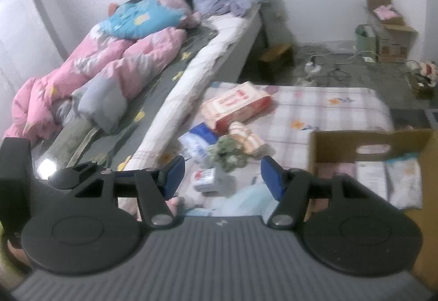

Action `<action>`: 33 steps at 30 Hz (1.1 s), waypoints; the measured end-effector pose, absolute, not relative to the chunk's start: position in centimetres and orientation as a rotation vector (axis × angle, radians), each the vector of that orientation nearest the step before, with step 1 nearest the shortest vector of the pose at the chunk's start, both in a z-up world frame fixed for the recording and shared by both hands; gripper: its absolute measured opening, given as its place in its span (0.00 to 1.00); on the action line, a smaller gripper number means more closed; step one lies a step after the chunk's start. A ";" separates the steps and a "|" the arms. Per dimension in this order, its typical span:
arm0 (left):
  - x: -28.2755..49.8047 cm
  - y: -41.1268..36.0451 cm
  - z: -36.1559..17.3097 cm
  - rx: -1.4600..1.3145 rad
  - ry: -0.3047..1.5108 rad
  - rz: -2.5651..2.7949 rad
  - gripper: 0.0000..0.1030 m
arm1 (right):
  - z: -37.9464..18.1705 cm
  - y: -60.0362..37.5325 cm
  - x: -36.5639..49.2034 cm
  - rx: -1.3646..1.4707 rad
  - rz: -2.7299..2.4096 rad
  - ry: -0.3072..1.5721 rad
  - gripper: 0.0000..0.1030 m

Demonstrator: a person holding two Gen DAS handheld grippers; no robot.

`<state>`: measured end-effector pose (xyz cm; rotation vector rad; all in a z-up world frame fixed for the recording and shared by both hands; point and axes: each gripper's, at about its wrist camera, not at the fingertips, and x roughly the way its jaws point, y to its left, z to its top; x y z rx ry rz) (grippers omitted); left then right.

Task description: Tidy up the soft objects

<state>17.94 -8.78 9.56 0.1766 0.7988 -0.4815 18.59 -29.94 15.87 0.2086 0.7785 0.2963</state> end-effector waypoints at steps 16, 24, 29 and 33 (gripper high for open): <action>18.5 1.4 6.0 -0.039 0.885 -0.278 0.97 | 14.8 -18.2 19.0 -0.172 0.219 0.720 0.93; 19.2 3.0 5.1 -0.036 0.891 -0.235 0.97 | 15.1 -14.8 17.7 -0.415 0.144 0.593 0.99; 19.5 3.3 4.8 -0.032 0.897 -0.228 0.97 | 14.9 -14.0 17.5 -0.494 0.118 0.550 0.99; 19.6 3.4 4.7 -0.029 0.899 -0.225 0.97 | 14.8 -14.0 17.8 -0.498 0.114 0.555 0.99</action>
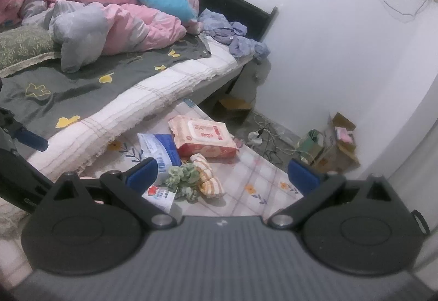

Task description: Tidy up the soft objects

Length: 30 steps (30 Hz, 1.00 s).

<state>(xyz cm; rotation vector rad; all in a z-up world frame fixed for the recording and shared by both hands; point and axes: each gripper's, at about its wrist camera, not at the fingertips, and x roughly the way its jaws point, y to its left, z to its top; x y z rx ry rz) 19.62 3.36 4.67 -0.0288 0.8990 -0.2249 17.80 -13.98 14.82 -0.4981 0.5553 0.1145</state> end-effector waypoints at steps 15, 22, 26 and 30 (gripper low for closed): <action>19.9 3.1 4.6 -0.006 0.899 -0.212 0.97 | 14.1 -15.0 18.5 -0.480 0.100 0.577 0.99; 19.5 2.3 5.0 0.133 0.787 -0.086 0.99 | 13.7 -15.3 18.6 -0.471 0.100 0.584 0.99; 19.6 2.3 5.5 0.165 0.753 -0.033 1.00 | 13.3 -15.5 18.7 -0.470 0.099 0.588 0.99; 19.7 2.5 5.7 0.171 0.752 -0.021 1.00 | 13.3 -15.6 18.6 -0.466 0.100 0.588 0.99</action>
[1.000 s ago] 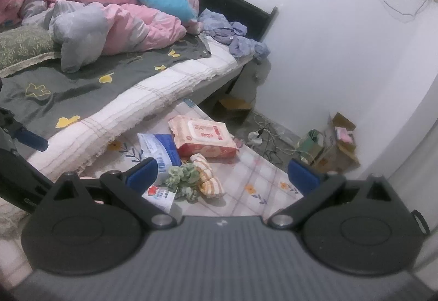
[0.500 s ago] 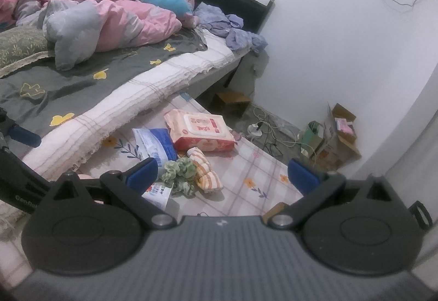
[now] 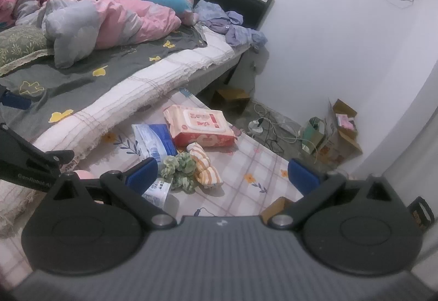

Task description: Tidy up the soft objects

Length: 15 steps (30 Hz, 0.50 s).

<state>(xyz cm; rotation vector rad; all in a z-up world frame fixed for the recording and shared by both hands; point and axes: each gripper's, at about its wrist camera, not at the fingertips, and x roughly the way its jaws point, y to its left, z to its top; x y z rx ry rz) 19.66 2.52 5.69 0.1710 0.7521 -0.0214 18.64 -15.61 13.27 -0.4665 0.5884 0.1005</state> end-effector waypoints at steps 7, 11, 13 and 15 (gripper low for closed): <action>19.6 2.3 5.7 0.196 0.750 -0.018 1.00 | 13.0 -15.5 18.7 -0.462 0.107 0.589 0.99; 19.6 2.2 5.6 0.198 0.750 -0.017 1.00 | 13.0 -15.4 18.7 -0.459 0.108 0.590 0.99; 19.6 2.2 5.6 0.198 0.751 -0.028 1.00 | 12.9 -15.4 18.8 -0.455 0.113 0.593 0.99; 19.7 2.3 5.4 0.200 0.753 -0.054 1.00 | 12.8 -15.5 19.1 -0.436 0.129 0.606 0.99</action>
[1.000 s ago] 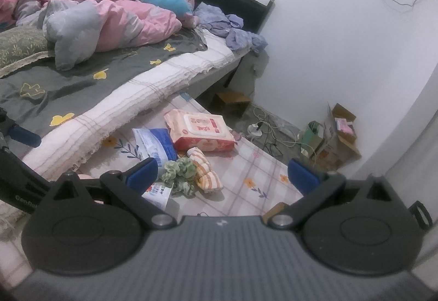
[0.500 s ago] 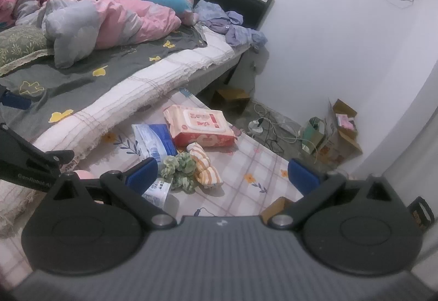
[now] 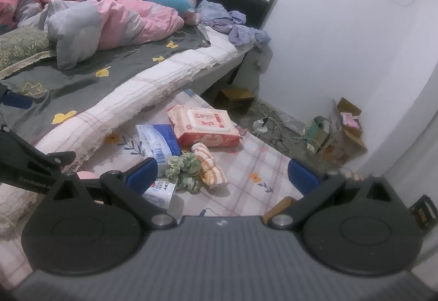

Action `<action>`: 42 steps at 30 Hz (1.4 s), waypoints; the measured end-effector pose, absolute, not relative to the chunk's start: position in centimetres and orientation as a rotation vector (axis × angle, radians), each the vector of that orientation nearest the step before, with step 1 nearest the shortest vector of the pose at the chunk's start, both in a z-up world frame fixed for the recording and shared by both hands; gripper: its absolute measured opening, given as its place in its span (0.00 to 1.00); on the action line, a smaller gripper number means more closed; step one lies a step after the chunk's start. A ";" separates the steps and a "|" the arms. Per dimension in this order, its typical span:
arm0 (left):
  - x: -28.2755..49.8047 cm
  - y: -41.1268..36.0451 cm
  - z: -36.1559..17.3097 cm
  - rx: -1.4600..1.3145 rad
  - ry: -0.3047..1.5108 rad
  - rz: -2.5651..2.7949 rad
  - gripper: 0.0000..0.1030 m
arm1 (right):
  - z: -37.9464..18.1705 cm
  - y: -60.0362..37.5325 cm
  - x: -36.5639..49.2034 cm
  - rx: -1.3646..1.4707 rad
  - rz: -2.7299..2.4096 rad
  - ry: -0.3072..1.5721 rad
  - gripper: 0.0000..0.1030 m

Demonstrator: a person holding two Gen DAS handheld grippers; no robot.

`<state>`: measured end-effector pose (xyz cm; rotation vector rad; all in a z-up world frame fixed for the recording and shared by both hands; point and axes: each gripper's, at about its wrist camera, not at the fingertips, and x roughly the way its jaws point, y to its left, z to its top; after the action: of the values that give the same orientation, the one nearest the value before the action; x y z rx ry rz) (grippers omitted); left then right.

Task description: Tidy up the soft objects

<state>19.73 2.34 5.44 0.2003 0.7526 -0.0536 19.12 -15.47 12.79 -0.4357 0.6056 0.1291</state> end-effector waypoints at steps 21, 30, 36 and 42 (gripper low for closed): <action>28.1 2.4 1.9 0.153 0.834 -0.214 0.99 | 7.4 -18.3 33.3 0.133 0.447 0.928 0.97; 33.2 -1.3 -1.3 0.145 0.923 -0.258 0.93 | 1.1 -16.7 44.0 0.253 0.541 1.089 0.71; 36.3 -1.8 -3.2 0.101 0.985 -0.244 0.83 | -3.3 -16.1 48.9 0.281 0.529 1.160 0.66; 37.4 -2.0 -4.3 0.098 1.010 -0.244 0.79 | -6.5 -16.8 50.9 0.354 0.527 1.220 0.60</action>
<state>37.37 -2.03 -4.31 0.0983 1.0104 -0.2440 50.92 -16.76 -6.49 0.3541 1.2202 0.5269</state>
